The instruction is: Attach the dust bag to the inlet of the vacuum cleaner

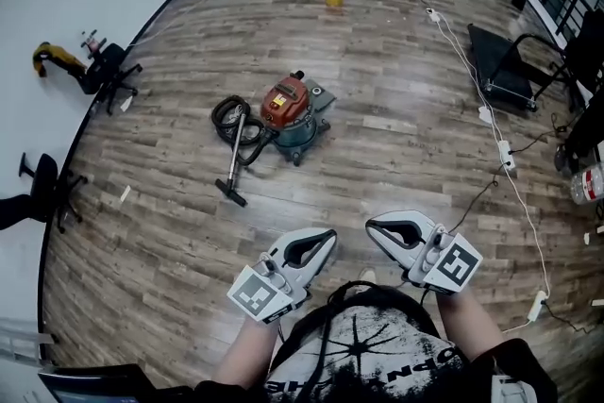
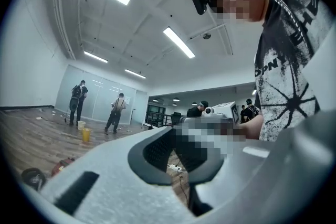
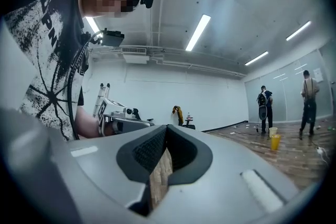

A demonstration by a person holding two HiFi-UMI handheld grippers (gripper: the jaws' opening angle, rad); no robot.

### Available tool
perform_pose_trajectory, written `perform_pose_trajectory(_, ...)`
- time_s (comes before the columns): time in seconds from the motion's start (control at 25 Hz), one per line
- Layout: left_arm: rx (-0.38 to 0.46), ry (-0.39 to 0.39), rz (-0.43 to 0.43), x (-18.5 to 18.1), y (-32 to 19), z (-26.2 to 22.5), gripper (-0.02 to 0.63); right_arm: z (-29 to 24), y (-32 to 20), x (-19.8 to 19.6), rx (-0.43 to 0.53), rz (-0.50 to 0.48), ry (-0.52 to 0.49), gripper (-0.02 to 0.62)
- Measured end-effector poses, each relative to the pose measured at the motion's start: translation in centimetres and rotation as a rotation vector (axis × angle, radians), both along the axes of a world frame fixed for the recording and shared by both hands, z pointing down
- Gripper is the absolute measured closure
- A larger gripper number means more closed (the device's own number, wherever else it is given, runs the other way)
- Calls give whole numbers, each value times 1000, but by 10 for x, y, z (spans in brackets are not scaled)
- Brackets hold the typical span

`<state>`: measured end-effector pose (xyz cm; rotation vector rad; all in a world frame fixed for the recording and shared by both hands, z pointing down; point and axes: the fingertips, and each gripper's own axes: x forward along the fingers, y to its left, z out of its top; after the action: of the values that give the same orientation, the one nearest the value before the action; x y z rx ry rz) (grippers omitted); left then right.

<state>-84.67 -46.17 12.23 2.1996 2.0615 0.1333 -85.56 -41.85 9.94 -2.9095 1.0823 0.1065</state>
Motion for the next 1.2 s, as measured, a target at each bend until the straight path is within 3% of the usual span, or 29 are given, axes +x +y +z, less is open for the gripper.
perform_pose_trajectory(0.4, -25, -39, 66, 8, 119, -7, 606, -3, 111, -11, -7, 50, 17, 589)
perform_pose_trajectory(0.72, 11, -14, 141, 5, 171, 0, 606, 5, 145, -5, 18, 66, 20, 589)
perform_pose_trajectory(0.96, 38, -24, 175, 40, 194, 14, 605, 19, 161, 32, 24, 74, -4, 589)
perform_pose_trajectory(1.2, 26, -32, 239, 104, 223, 20, 606, 18, 186, 103, 10, 127, 4, 589)
